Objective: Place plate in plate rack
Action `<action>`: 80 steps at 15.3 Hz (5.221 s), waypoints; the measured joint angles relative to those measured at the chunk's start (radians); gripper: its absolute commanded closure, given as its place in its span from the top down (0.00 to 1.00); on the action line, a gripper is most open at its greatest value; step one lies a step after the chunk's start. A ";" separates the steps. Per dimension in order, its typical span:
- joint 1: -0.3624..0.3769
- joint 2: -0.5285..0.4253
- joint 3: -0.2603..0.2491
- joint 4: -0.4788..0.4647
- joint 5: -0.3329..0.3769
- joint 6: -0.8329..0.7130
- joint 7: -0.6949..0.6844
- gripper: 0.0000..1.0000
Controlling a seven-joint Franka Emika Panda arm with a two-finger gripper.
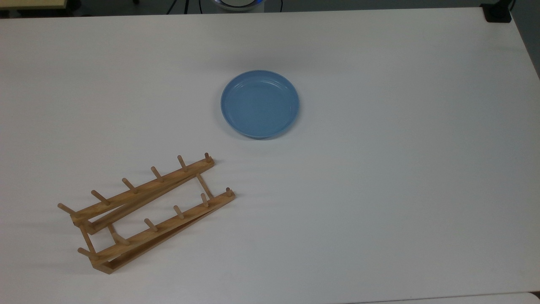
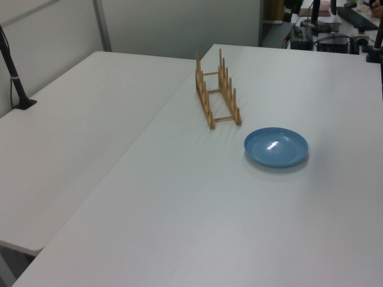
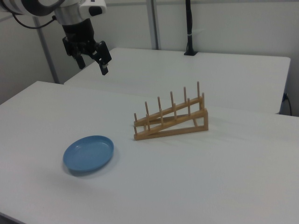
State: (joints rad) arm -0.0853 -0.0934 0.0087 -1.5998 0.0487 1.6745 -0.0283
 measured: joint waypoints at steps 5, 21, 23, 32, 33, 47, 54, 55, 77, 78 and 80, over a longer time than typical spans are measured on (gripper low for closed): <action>0.002 0.000 0.000 0.000 0.000 0.000 -0.002 1.00; 0.004 0.002 0.000 -0.005 0.000 0.000 -0.066 1.00; 0.004 0.002 0.000 -0.017 0.000 -0.002 -0.188 1.00; 0.011 0.044 0.032 -0.106 -0.216 -0.136 -0.408 1.00; 0.012 0.066 0.046 -0.118 -0.227 -0.127 -0.408 1.00; 0.021 0.163 0.066 -0.457 -0.136 0.489 -0.040 0.96; 0.051 0.284 0.069 -0.460 -0.136 0.603 0.101 0.95; 0.052 0.297 0.069 -0.460 -0.136 0.612 0.107 0.91; 0.051 0.268 0.070 -0.369 -0.136 0.653 0.133 0.00; 0.051 0.252 0.069 -0.353 -0.136 0.653 0.134 0.00; 0.050 0.229 0.069 -0.322 -0.136 0.653 0.135 0.00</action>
State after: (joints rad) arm -0.0355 0.1351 0.0775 -1.9220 -0.0873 2.3272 0.1064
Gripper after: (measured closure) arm 0.943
